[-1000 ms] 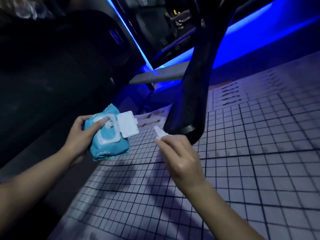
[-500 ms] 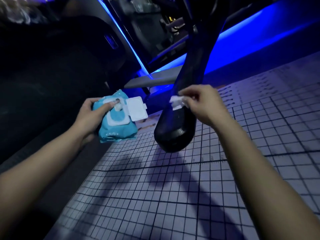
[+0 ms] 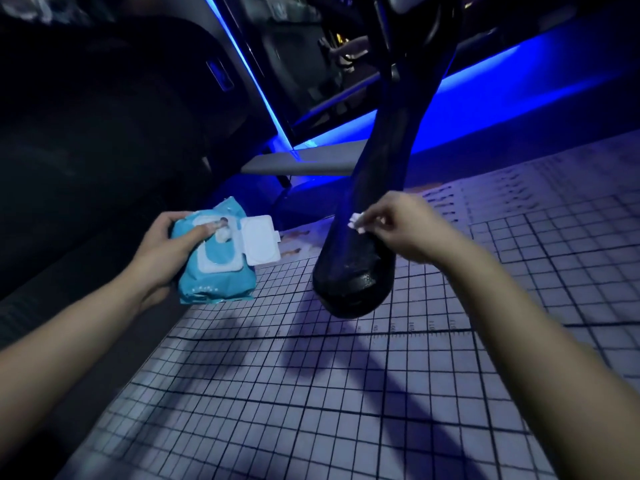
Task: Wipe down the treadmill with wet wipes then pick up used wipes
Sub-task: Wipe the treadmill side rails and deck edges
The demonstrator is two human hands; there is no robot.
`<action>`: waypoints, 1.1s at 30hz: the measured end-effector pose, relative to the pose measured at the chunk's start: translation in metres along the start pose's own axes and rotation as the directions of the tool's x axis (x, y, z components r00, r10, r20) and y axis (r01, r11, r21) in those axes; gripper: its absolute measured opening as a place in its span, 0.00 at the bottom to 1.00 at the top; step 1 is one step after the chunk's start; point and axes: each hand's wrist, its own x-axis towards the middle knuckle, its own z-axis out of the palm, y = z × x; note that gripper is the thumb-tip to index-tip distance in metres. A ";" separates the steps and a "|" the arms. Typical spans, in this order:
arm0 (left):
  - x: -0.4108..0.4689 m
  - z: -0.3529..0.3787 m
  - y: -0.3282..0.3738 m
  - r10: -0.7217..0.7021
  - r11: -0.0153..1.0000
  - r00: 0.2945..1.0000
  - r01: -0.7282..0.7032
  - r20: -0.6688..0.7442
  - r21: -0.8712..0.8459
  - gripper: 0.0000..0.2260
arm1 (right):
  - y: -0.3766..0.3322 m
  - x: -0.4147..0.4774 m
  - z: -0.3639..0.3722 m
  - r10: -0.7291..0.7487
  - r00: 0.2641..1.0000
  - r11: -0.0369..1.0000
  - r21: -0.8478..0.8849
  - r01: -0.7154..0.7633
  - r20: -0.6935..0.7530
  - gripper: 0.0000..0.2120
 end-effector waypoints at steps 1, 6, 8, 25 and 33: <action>0.000 -0.002 0.001 0.003 1.000 1.000 -0.003 0.004 0.002 0.27 | -0.005 -0.001 0.000 -0.033 0.997 0.996 -0.080 0.038 0.064 0.07; 0.008 -0.011 0.011 0.019 0.999 1.000 -0.019 0.023 0.037 0.22 | -0.040 -0.030 -0.019 -0.211 0.883 0.975 0.025 0.221 0.420 0.07; 0.010 -0.012 0.015 0.011 0.999 0.999 -0.012 0.032 0.032 0.21 | -0.046 -0.036 -0.026 -0.282 0.831 0.942 0.302 0.146 0.479 0.08; 0.015 -0.005 0.016 -0.009 0.996 0.999 0.005 0.046 0.085 0.22 | -0.070 -0.087 0.068 -0.363 0.931 0.932 0.006 0.363 -0.034 0.13; 0.022 -0.017 0.036 0.010 0.996 1.000 -0.011 0.008 0.084 0.23 | -0.047 0.006 0.029 -0.107 0.994 0.980 -0.167 0.110 0.032 0.12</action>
